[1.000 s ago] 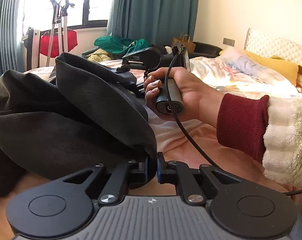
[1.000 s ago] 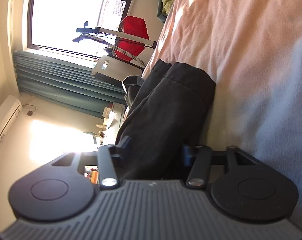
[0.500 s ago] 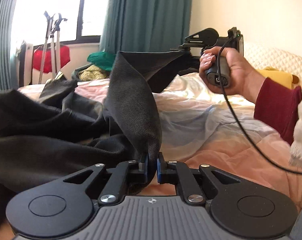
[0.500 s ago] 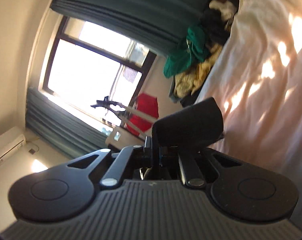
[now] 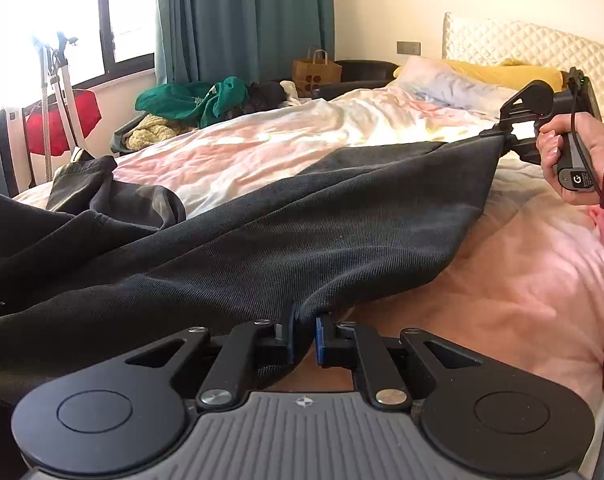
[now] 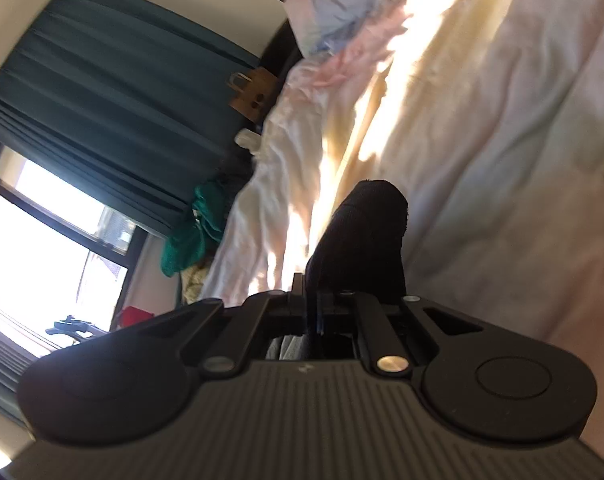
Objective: Fold clothes
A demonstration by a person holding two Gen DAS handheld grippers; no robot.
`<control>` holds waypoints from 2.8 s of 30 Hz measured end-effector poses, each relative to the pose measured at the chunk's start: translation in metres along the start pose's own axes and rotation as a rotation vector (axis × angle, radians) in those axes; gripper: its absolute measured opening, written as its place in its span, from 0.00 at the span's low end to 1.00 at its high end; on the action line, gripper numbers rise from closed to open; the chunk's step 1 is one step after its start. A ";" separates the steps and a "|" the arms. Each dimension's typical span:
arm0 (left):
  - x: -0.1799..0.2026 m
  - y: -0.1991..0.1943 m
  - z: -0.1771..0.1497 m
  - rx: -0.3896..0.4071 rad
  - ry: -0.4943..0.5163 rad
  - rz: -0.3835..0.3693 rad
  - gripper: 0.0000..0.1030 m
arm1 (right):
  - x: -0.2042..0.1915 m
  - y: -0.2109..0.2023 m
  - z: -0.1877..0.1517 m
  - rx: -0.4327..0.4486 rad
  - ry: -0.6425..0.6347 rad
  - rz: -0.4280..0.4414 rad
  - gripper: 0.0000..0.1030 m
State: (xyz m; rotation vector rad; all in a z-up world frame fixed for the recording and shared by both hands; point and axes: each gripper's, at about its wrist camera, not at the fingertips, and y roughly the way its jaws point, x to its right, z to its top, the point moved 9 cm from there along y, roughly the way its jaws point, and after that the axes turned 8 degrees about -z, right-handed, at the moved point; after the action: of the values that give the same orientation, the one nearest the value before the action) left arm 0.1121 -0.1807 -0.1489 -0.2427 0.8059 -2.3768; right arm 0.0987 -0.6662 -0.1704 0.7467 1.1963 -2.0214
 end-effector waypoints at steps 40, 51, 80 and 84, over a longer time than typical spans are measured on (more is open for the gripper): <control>-0.245 -0.266 -0.143 0.582 -1.591 0.073 0.17 | 0.021 0.005 -0.039 -0.071 -0.050 -0.139 0.07; -0.228 -0.357 -0.160 1.122 -1.678 0.006 0.16 | -0.021 -0.039 0.002 0.206 -0.039 -0.005 0.06; -0.123 -0.374 -0.059 0.391 -0.837 0.961 0.97 | -0.027 -0.077 -0.007 0.237 -0.310 -0.247 0.72; -0.107 -0.337 -0.019 0.395 -0.638 0.885 0.98 | -0.066 -0.086 -0.033 0.183 -0.449 -0.149 0.72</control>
State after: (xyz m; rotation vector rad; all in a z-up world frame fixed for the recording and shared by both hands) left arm 0.0243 0.1050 0.0413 -0.3574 0.0737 -1.4318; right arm 0.0775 -0.5888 -0.0903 0.2640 0.8338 -2.2859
